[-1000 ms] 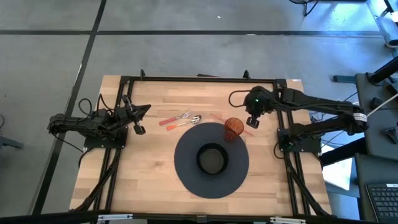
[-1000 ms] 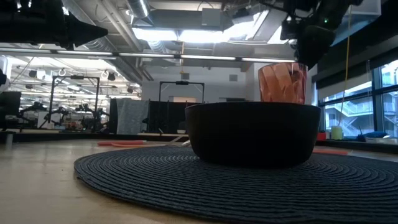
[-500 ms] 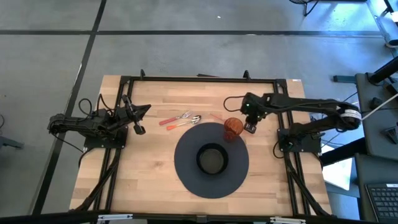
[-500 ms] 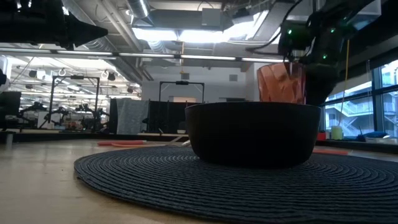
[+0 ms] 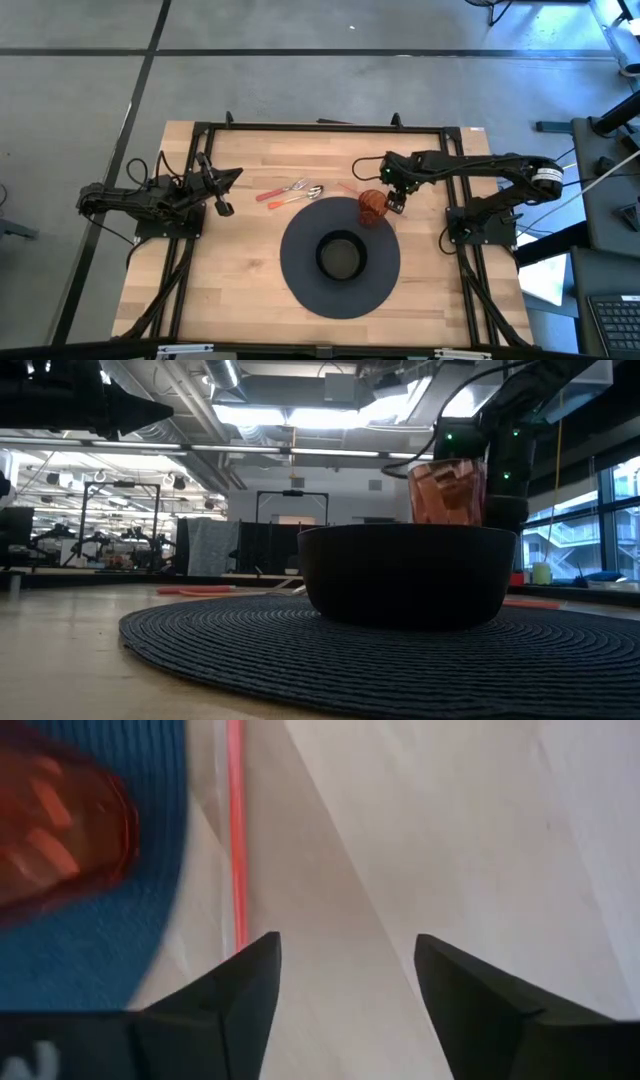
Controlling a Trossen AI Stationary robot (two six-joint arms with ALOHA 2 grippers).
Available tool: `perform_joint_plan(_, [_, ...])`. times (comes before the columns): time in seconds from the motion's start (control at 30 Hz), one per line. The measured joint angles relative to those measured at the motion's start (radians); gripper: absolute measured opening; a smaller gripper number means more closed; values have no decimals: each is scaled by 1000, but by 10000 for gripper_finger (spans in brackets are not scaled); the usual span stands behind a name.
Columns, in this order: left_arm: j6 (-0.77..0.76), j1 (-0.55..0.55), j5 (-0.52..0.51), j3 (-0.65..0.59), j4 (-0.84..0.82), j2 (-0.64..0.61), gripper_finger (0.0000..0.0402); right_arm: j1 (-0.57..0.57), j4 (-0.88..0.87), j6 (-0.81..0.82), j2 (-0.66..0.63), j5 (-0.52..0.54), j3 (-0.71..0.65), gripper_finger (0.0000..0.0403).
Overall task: Pick & Place Utensil
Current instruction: Put the orange drinking straw into the orange cup
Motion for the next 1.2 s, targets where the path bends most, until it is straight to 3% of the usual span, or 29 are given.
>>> perform_joint_plan(0.3, [0, 0, 0, 0, 0, 0, 4, 0, -29, 153, -2, -4, 1, 217])
perform_joint_plan(0.73, [0, 0, 0, 0, 0, 0, 4, 7, -96, 193, 4, 28, 1, 210])
perform_joint_plan(0.93, [0, 0, 0, 0, 0, 0, 4, 21, -74, 213, 4, 25, -65, 210])
perform_joint_plan(1.2, [0, 0, 0, 0, -1, 0, 4, 27, 16, 222, 4, -69, -142, 210])
